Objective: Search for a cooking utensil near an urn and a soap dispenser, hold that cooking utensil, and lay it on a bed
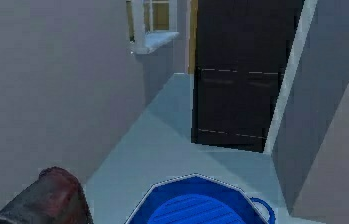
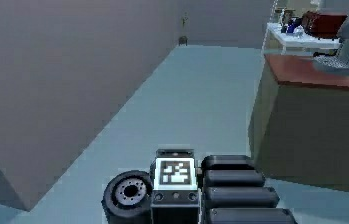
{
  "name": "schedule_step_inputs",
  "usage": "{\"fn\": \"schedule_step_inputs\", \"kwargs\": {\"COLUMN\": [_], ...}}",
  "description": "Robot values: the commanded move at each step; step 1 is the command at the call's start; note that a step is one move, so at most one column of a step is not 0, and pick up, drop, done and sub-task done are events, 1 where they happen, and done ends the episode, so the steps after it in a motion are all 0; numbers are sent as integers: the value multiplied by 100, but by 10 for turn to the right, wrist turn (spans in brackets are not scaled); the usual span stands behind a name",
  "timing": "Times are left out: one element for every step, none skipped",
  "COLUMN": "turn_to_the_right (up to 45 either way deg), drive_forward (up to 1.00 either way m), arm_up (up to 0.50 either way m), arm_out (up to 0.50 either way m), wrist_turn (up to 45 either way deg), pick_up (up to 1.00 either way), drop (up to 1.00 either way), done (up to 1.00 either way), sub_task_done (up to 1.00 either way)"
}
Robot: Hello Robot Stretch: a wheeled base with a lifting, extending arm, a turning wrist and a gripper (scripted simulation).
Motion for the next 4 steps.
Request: {"fn": "schedule_step_inputs", "kwargs": {"turn_to_the_right": [30,0,330,0], "drive_forward": [0,100,0,5], "arm_up": [0,0,0,0], "arm_out": [0,0,0,0], "wrist_turn": [0,0,0,0], "pick_up": [0,0,0,0], "drop": [0,0,0,0], "done": [0,0,0,0], "sub_task_done": [0,0,0,0]}}
